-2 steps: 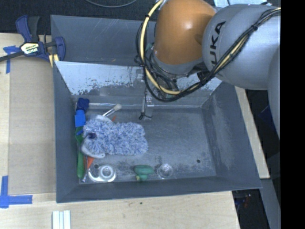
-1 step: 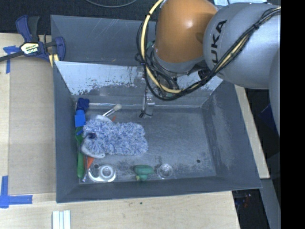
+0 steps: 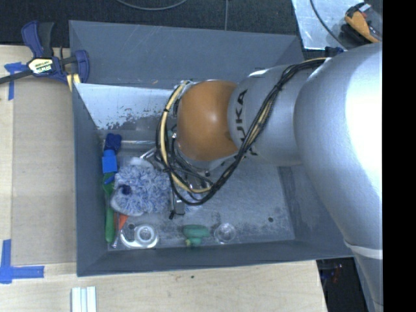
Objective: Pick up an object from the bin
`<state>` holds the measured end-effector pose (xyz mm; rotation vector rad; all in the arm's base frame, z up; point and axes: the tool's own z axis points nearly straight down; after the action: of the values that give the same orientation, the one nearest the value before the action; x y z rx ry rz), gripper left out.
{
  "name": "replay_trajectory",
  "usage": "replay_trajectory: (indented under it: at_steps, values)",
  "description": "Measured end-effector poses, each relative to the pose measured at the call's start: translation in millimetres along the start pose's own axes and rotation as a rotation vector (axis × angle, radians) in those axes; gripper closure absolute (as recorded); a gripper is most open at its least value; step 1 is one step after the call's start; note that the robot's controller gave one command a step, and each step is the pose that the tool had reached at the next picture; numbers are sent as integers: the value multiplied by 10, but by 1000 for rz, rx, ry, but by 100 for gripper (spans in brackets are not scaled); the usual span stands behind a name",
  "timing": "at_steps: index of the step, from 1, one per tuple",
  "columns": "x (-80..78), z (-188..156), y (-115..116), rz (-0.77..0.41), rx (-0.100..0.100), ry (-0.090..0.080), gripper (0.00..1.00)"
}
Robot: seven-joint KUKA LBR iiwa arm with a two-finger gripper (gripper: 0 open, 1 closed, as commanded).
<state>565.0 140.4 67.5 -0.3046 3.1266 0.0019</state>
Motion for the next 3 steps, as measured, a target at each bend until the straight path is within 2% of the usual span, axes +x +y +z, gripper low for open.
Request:
replay_trajectory:
  at_steps: [1,2,3]
  values:
    - [35,-930,-34,67,1,-17,0]
    - [63,-327,193,-137,0,0,0]
    - [-23,-36,-2,-204,3,-18,0]
